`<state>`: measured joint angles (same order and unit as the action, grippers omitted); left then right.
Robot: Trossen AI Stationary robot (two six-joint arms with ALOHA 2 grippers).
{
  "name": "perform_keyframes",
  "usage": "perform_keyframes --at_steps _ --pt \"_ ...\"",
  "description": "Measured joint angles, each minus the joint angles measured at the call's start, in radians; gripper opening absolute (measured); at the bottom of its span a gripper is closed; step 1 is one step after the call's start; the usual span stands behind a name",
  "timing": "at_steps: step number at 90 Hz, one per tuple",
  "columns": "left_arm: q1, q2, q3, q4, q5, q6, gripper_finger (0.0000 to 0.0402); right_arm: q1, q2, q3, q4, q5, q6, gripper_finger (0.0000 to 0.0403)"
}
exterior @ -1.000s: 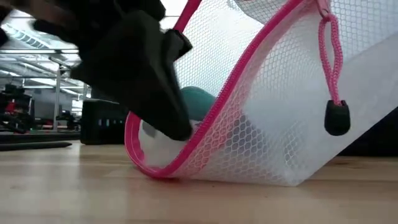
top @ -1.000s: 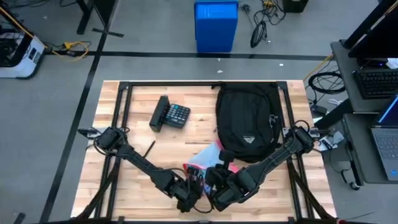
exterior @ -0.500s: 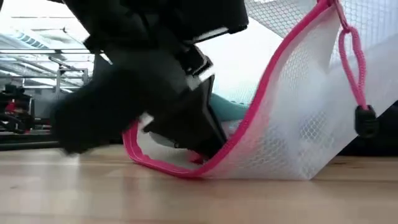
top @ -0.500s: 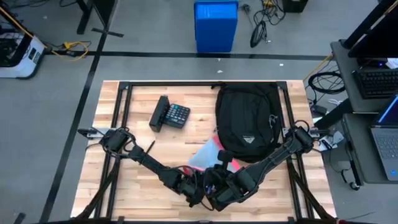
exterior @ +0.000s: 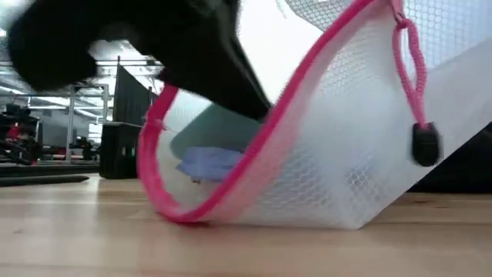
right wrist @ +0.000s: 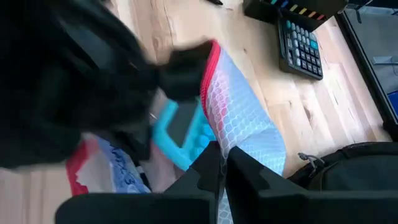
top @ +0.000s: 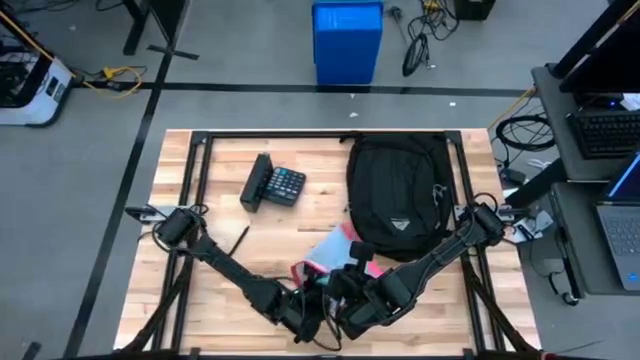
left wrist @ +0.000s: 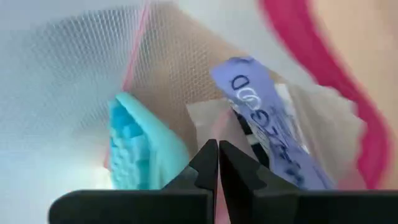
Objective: Unpack backpack
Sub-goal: Put the black pen into the white zip bag
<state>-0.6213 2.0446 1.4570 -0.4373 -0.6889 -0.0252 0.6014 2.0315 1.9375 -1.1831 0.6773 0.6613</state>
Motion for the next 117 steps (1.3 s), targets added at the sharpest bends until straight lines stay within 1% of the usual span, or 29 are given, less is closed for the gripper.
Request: perform_keyframes --at_steps 10,16,21,27,37,47,50,56,63,87,93,100,105,108,117 --pt "-0.042 -0.068 0.001 -0.067 -0.001 -0.071 0.0003 0.0 0.0 0.0 0.0 -0.001 -0.001 0.0" --pt "-0.067 -0.101 0.001 -0.155 0.0 -0.13 0.0003 0.0 0.0 0.0 -0.001 -0.002 -0.001 0.0" --pt "-0.084 -0.12 0.002 -0.249 -0.001 -0.219 0.0003 0.0 0.0 0.0 0.0 -0.002 -0.001 0.0" --pt "-0.106 -0.145 0.001 -0.412 0.001 -0.396 0.0003 0.0 0.0 0.0 -0.001 -0.002 -0.001 0.0" --pt "-0.126 -0.166 0.001 -0.691 0.038 -0.814 0.0003 0.001 0.0 0.0 -0.001 -0.002 -0.001 0.0" --pt "-0.143 -0.165 -0.006 -0.938 0.117 -1.201 0.0003 0.001 0.0 0.0 -0.001 -0.002 -0.001 0.0" --pt "-0.148 -0.166 -0.013 -0.988 0.138 -1.284 0.0003 0.001 0.0 0.0 -0.001 -0.002 -0.002 0.0" --pt "-0.158 -0.166 -0.033 -1.075 0.163 -1.385 0.0003 0.001 0.0 0.0 -0.001 -0.002 -0.005 0.0" --pt "-0.161 -0.166 -0.07 -1.137 0.178 -1.469 0.0003 0.001 0.0 0.0 -0.002 -0.002 -0.01 0.0" --pt "-0.118 -0.185 -0.292 -1.125 0.281 -1.609 0.0003 0.008 0.0 0.0 -0.005 0.0 -0.019 0.0" --pt "-0.108 -0.185 -0.331 -1.126 0.287 -1.635 0.0003 0.009 0.0 0.0 -0.006 -0.001 -0.02 0.0" --pt "-0.098 -0.185 -0.36 -1.111 0.298 -1.634 0.0003 0.01 0.0 0.0 -0.01 -0.001 -0.02 0.0" --pt "-0.09 -0.185 -0.363 -1.115 0.314 -1.598 0.0003 0.01 0.0 0.0 -0.01 -0.001 -0.02 0.0" --pt "-0.084 -0.185 -0.361 -1.119 0.329 -1.579 0.0003 0.009 0.0 0.0 -0.01 -0.001 -0.02 0.0" --pt "-0.069 -0.185 -0.341 -1.131 0.4 -1.616 0.0003 0.009 0.0 0.0 -0.01 -0.001 -0.019 0.0"
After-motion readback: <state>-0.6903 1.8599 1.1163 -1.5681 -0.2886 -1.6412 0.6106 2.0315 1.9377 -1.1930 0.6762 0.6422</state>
